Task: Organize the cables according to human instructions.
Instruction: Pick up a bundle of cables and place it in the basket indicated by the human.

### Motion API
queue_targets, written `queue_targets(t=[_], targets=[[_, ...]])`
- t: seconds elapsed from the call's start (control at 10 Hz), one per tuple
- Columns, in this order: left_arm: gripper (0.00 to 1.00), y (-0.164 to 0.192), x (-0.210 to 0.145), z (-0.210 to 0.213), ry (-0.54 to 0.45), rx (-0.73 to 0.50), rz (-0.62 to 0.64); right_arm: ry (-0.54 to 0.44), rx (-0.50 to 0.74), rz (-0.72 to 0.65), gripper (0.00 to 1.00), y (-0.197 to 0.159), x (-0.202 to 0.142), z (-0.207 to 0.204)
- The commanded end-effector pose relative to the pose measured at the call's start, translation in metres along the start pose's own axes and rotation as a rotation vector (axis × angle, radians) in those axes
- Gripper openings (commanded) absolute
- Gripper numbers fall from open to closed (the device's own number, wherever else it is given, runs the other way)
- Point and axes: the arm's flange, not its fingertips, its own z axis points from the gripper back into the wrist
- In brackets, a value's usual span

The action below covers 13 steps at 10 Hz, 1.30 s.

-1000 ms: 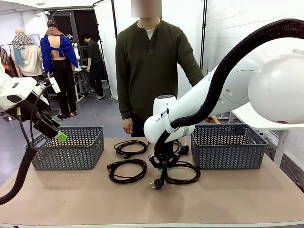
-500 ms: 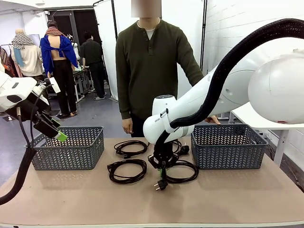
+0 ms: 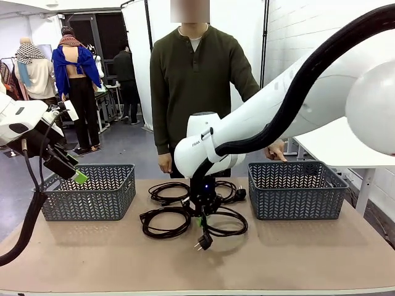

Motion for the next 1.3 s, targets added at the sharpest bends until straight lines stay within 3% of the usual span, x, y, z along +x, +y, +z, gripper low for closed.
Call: queue_targets(t=[0.0,0.1,0.2,0.6,0.8,0.9,1.2], targets=[[1.00,0.002,-0.002,-0.002,-0.025,-0.002,-0.003,-0.033,-0.086,0.167,0.00,-0.015,-0.019,0.021],[1.00,0.002,-0.002,-0.002,-0.025,-0.002,-0.003,-0.072,-0.143,0.233,0.00,-0.018,-0.022,0.033],[1.00,0.002,-0.002,-0.002,-0.025,-0.002,-0.003,-0.066,-0.189,0.394,0.00,-0.023,-0.026,0.045],[1.00,0.002,-0.002,-0.002,-0.025,-0.002,-0.003,-0.019,-0.195,0.772,0.00,-0.051,-0.038,0.096],[1.00,0.002,-0.002,-0.002,-0.025,-0.002,-0.003,0.036,-0.202,0.794,0.00,-0.054,-0.039,0.104],[1.00,0.002,-0.002,-0.002,-0.025,-0.002,-0.003,0.029,-0.160,0.758,0.00,-0.052,-0.038,0.100],[1.00,0.002,-0.002,-0.002,-0.025,-0.002,-0.003,0.005,-0.208,0.795,0.00,-0.051,-0.035,0.100]])
